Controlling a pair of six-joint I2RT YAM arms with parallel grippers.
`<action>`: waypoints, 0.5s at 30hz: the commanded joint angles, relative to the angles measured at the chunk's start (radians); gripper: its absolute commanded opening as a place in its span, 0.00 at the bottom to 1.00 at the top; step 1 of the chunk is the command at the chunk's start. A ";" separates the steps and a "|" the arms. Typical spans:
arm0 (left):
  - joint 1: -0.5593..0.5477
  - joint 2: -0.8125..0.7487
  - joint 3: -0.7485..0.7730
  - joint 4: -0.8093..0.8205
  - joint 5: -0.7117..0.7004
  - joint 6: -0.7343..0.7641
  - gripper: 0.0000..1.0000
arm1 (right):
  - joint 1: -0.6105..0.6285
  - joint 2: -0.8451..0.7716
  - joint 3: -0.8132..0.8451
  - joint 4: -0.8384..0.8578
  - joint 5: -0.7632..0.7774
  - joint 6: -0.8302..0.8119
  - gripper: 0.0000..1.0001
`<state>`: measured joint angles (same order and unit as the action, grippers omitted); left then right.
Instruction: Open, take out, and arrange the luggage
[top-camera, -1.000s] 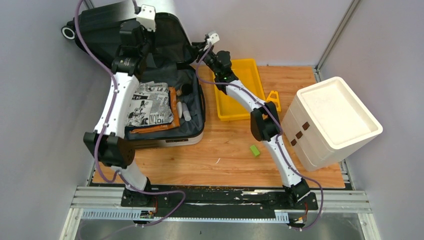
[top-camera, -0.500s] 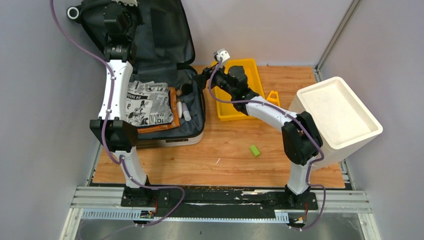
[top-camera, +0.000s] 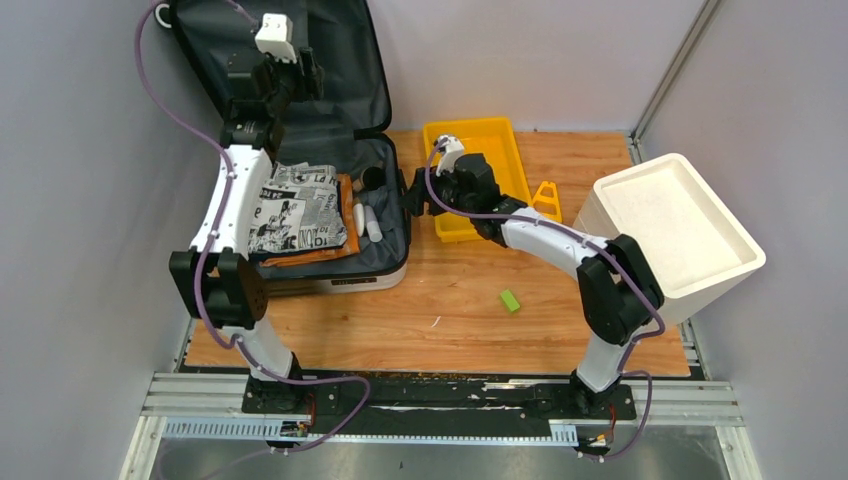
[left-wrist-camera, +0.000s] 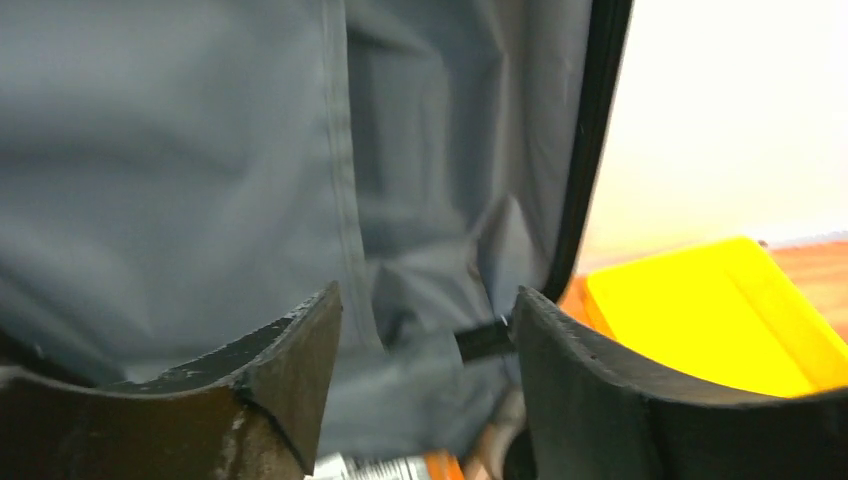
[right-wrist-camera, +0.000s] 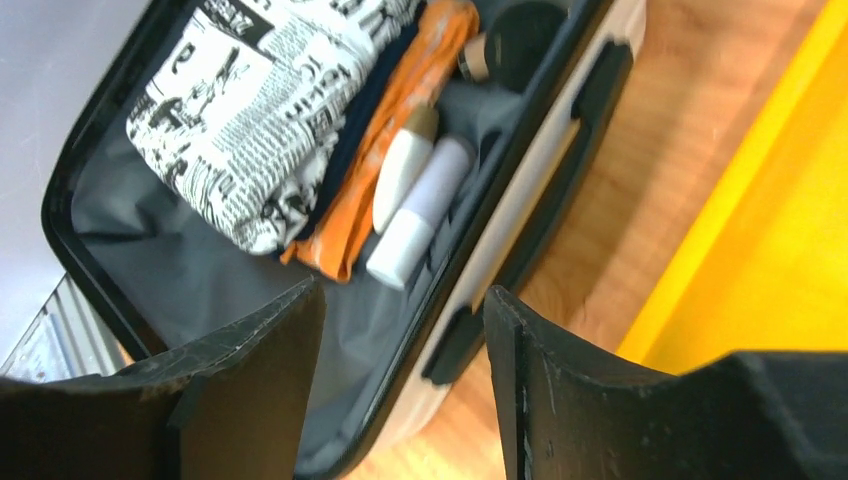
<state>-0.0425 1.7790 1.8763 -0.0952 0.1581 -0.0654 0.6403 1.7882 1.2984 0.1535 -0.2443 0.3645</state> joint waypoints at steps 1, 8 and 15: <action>-0.034 -0.239 -0.139 -0.067 -0.017 -0.014 0.77 | 0.011 -0.113 -0.067 -0.071 0.029 0.079 0.60; -0.128 -0.502 -0.395 -0.311 -0.107 -0.059 0.93 | 0.015 -0.227 -0.095 -0.264 0.200 0.122 0.57; -0.134 -0.705 -0.677 -0.426 -0.185 -0.150 1.00 | 0.015 -0.363 -0.157 -0.406 0.324 0.152 0.58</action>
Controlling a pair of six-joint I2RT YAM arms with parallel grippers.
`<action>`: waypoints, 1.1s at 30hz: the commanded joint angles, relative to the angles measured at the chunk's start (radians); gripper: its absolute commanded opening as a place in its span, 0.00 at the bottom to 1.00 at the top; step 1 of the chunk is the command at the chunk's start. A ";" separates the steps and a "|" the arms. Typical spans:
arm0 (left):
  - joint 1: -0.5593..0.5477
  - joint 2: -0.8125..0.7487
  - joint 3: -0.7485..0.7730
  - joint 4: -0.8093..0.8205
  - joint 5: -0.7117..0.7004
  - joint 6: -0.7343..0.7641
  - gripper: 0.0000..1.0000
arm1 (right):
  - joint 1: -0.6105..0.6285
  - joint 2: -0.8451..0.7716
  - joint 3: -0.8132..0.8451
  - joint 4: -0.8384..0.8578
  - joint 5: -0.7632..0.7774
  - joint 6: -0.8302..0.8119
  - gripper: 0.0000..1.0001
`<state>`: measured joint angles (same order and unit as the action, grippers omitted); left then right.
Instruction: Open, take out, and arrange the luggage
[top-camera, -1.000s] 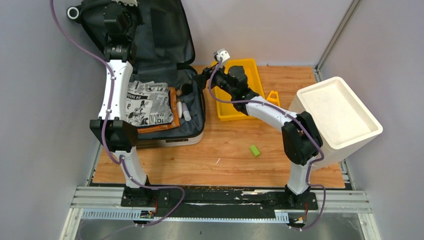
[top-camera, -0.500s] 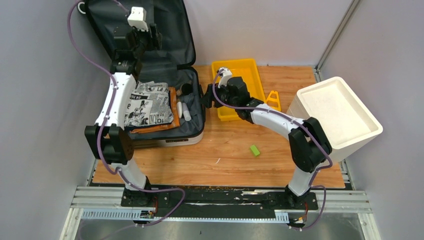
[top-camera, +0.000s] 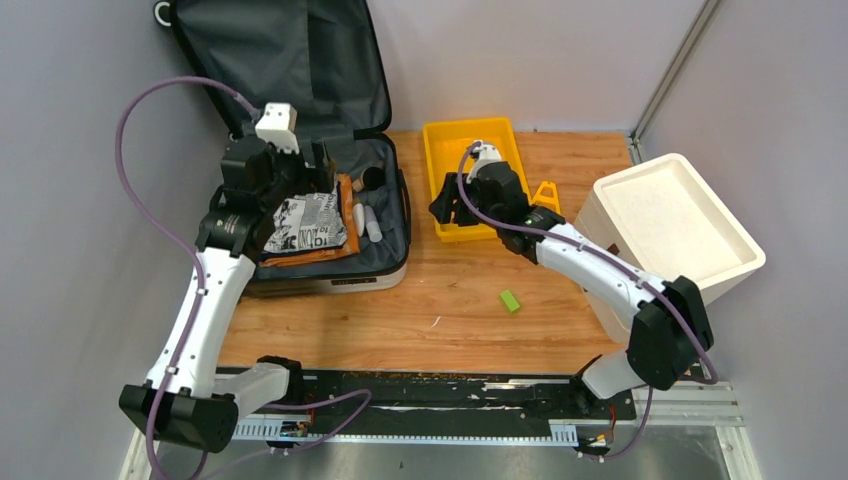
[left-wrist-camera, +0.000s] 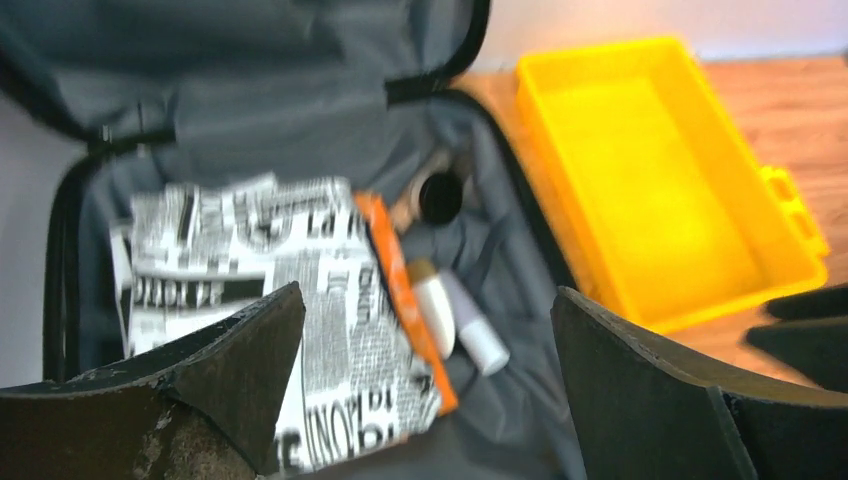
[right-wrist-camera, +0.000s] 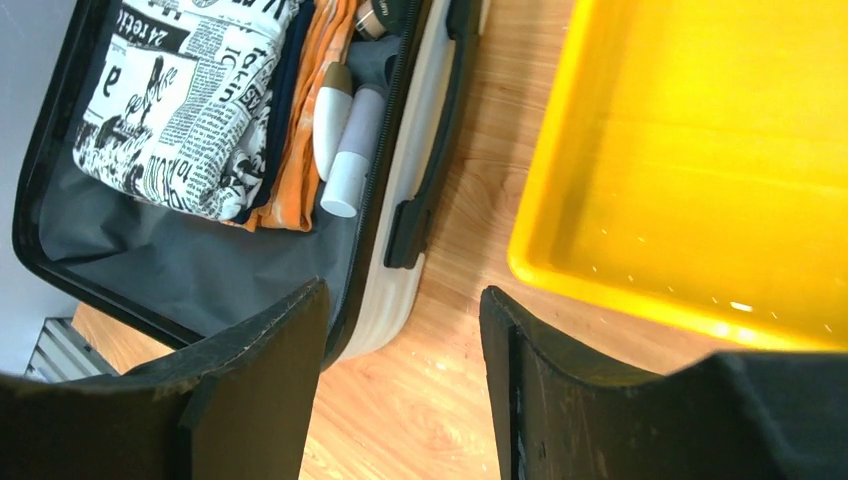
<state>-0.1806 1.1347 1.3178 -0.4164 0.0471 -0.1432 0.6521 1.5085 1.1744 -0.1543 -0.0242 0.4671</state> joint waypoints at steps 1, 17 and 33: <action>0.004 -0.104 -0.142 -0.103 -0.075 -0.077 1.00 | 0.003 -0.102 -0.046 -0.120 0.117 0.060 0.58; 0.015 -0.372 -0.412 -0.145 -0.228 -0.216 1.00 | 0.063 0.025 0.080 -0.064 0.017 0.395 0.63; 0.015 -0.669 -0.518 -0.187 -0.328 0.038 1.00 | 0.181 0.596 0.672 0.057 -0.018 0.289 0.65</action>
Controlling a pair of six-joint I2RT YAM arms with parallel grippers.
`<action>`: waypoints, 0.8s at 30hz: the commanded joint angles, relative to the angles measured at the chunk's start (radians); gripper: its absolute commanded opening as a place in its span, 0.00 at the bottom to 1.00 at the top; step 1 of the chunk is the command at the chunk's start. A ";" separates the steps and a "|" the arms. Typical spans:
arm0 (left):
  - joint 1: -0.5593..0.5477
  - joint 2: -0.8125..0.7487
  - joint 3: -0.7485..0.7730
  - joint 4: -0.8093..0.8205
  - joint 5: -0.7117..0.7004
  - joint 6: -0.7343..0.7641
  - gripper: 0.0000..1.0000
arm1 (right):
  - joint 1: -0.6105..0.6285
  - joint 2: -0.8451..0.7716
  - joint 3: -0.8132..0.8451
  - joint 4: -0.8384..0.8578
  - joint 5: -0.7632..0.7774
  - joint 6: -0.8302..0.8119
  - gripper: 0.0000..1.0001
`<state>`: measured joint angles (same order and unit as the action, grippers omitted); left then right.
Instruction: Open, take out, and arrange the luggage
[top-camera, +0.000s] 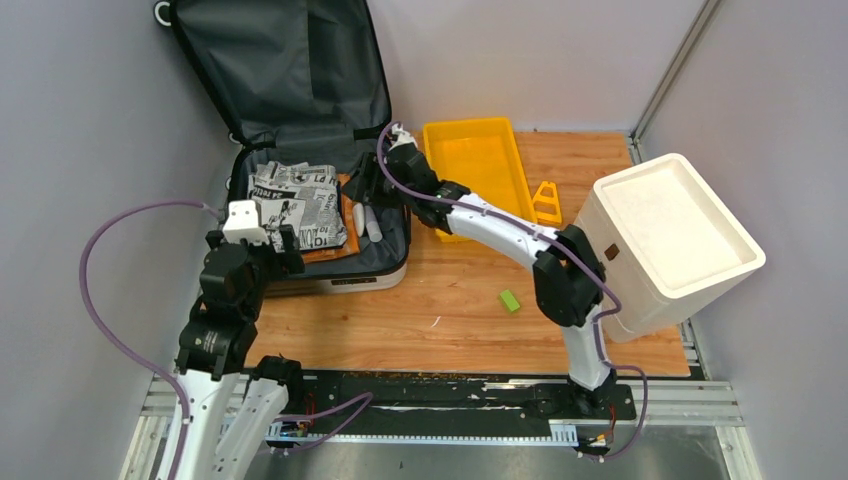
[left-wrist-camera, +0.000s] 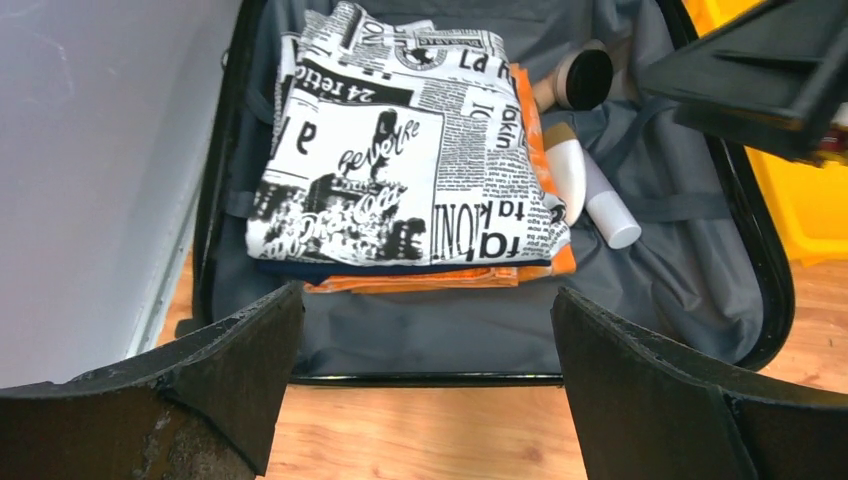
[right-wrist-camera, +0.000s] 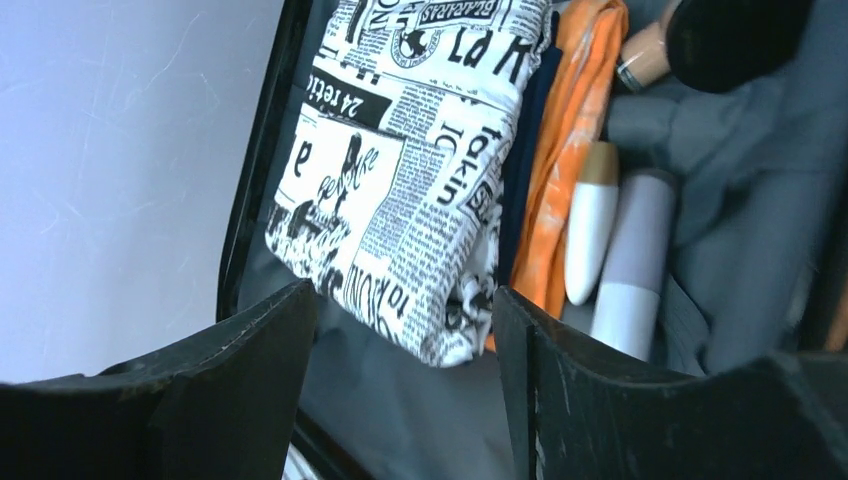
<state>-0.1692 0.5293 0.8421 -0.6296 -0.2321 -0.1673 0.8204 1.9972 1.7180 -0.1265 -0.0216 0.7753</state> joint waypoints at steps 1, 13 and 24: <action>0.004 -0.101 -0.055 0.049 -0.030 0.064 1.00 | 0.016 0.138 0.159 0.030 -0.025 -0.024 0.65; -0.004 -0.122 -0.068 0.051 -0.043 0.084 1.00 | 0.033 0.434 0.451 -0.033 -0.093 -0.013 0.64; -0.009 -0.100 -0.069 0.055 -0.051 0.090 1.00 | 0.035 0.538 0.513 0.011 -0.190 -0.023 0.48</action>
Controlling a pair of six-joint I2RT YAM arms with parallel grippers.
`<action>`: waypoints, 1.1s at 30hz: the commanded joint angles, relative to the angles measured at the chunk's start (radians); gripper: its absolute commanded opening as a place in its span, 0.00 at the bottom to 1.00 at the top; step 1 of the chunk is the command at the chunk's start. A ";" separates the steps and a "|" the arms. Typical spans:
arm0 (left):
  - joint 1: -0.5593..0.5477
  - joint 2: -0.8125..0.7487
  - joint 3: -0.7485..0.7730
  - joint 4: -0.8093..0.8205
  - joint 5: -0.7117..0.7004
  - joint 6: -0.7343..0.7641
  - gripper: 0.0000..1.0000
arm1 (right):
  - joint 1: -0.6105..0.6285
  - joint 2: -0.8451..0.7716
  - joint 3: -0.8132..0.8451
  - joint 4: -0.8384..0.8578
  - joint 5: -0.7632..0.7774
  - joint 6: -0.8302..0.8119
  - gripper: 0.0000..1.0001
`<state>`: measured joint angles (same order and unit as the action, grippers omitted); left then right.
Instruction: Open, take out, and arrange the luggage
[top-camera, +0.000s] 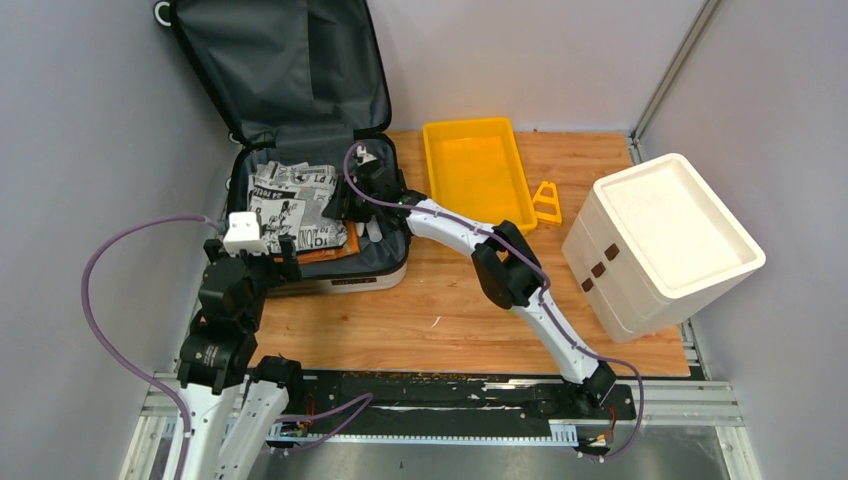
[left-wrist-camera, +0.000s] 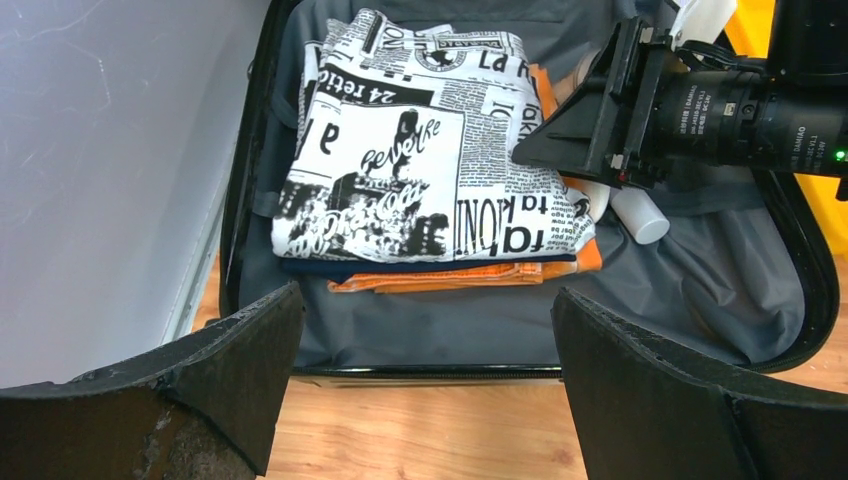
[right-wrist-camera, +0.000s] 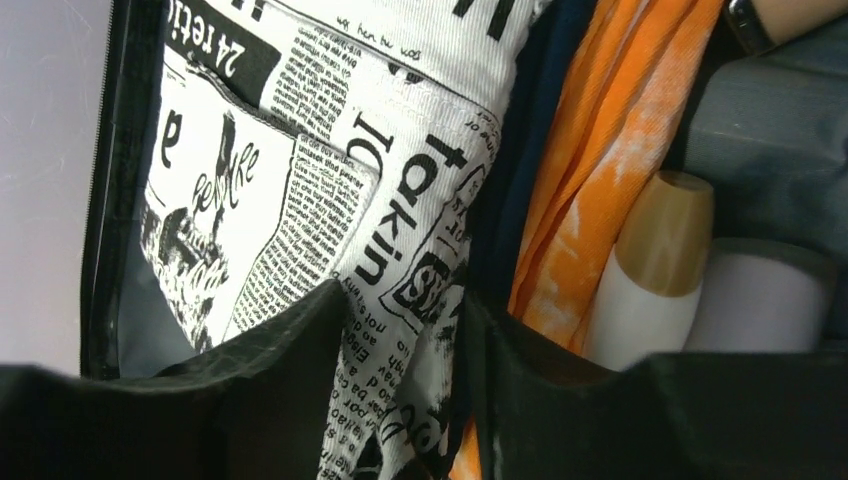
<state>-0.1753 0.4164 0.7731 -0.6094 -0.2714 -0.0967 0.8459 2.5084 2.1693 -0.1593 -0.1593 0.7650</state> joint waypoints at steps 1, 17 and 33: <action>-0.003 0.018 0.000 0.033 -0.012 0.021 1.00 | 0.012 0.033 0.068 0.053 -0.053 -0.019 0.44; 0.205 0.483 0.199 -0.004 0.047 -0.020 0.97 | 0.004 -0.029 0.006 0.127 -0.084 -0.177 0.00; 0.480 1.158 0.618 -0.002 0.450 0.140 0.88 | -0.059 -0.064 -0.091 0.210 -0.212 -0.237 0.00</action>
<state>0.3019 1.5120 1.3212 -0.6117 0.1169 -0.0460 0.8078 2.5042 2.0888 0.0139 -0.3180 0.5629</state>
